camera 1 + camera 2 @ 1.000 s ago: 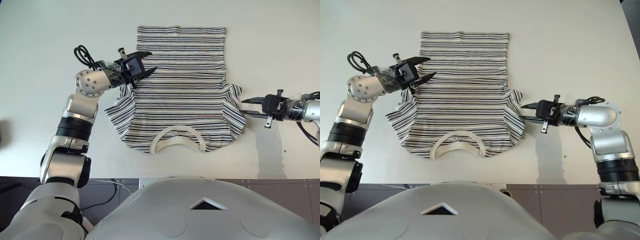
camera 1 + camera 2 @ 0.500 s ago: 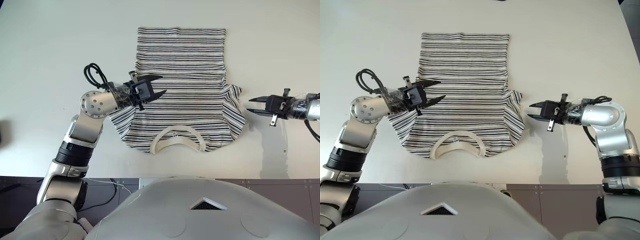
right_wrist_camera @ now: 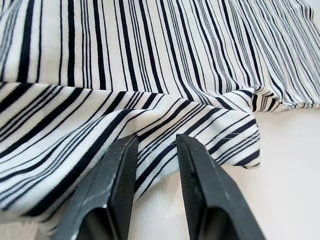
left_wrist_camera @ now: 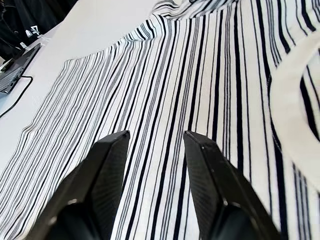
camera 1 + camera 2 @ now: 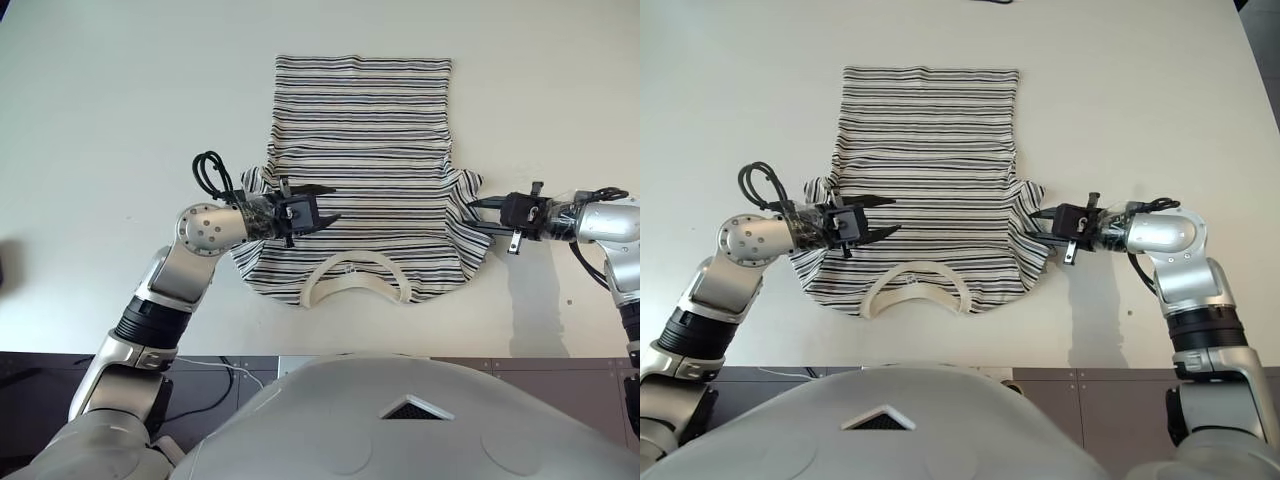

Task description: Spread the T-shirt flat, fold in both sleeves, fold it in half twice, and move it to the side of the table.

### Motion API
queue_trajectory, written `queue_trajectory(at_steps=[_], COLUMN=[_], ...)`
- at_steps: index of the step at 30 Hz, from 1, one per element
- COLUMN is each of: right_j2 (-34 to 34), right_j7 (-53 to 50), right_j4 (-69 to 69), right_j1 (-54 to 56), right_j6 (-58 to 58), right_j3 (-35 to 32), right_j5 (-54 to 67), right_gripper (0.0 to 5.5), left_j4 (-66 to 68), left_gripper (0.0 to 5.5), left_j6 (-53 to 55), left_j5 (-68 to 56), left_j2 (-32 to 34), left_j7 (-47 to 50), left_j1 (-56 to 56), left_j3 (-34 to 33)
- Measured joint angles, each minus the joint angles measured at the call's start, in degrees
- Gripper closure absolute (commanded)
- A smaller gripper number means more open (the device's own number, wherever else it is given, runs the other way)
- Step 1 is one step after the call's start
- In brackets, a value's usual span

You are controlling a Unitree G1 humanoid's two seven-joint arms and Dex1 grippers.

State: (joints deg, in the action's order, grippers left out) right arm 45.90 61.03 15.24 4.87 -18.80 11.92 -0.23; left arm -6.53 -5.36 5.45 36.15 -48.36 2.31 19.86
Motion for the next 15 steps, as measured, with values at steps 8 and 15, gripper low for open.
queue_trajectory(at_steps=[8,15], right_j2=[3.8,4.9], right_j7=[1.6,2.8], right_j4=[1.4,-1.9], right_j1=[2.0,0.6], right_j6=[-2.2,-0.4], right_j3=[-0.1,-0.3], right_j5=[-2.3,-1.8], right_gripper=[4.13,4.13], left_j4=[4.0,6.5], left_gripper=[3.52,3.52], left_j6=[-6.7,-10.2], left_j5=[3.5,1.9], left_j2=[1.8,1.4], left_j7=[-0.7,0.7], left_j1=[-2.1,-2.6], left_j3=[2.0,1.1])
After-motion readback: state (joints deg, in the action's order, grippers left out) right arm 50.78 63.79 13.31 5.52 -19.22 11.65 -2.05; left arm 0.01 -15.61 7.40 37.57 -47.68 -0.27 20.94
